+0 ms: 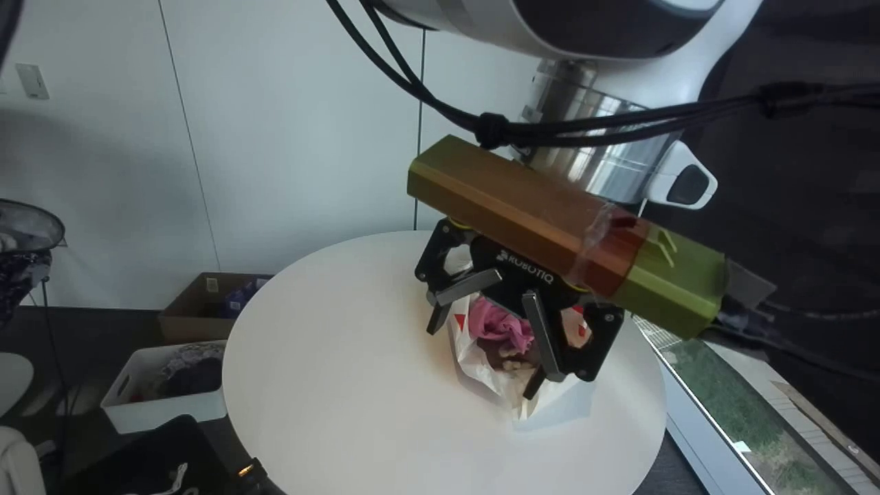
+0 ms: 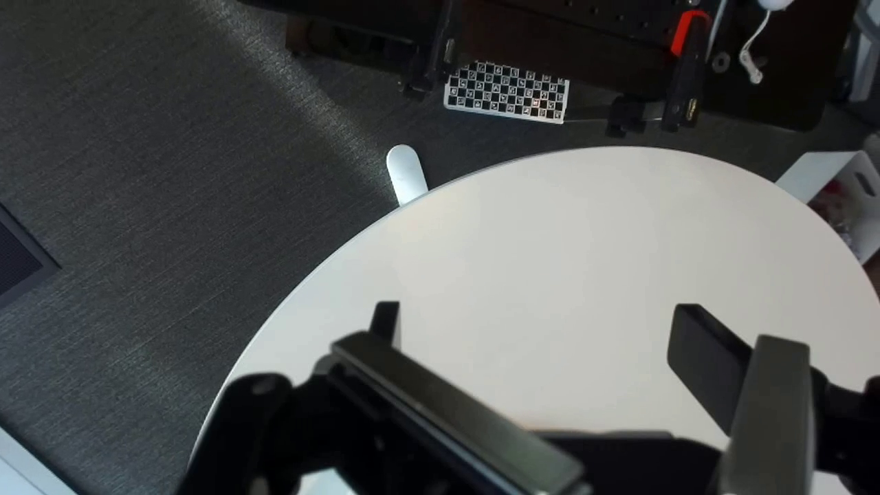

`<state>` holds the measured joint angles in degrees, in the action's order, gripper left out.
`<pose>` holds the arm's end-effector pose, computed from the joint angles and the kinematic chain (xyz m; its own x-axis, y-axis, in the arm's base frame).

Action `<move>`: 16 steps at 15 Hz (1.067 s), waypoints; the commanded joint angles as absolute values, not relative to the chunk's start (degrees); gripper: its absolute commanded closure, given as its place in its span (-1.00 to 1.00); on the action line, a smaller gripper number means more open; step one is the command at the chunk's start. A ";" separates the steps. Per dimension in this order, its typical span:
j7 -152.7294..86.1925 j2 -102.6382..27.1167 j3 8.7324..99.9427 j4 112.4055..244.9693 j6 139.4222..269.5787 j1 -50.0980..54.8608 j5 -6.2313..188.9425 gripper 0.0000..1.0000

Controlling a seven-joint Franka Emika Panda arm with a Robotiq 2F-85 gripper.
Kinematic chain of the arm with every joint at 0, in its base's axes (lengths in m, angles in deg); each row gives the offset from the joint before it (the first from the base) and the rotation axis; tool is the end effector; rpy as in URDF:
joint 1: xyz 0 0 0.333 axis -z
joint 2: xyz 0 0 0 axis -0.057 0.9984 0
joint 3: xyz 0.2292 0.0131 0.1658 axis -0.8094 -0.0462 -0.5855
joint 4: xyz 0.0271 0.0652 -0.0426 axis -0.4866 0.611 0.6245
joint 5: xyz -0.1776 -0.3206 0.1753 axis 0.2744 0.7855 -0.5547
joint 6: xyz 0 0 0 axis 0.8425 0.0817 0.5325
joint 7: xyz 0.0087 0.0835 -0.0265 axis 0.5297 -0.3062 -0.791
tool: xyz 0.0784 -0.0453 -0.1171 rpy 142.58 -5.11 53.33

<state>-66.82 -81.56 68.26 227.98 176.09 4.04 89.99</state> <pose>0.3866 -0.1245 0.3654 0.9675 0.2386 -0.0833 0.2210 -0.9586 -0.1796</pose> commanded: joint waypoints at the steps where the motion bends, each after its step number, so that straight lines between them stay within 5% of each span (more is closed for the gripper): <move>1: -72.83 -73.79 68.07 227.93 180.12 2.94 87.10 -1.00; 8: -78.65 -65.26 64.28 227.17 190.74 4.40 89.91 -1.00; 16: -83.99 -35.66 50.47 218.06 215.03 1.18 80.13 -1.00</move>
<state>-82.29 -46.06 54.99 225.65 209.51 0.39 80.30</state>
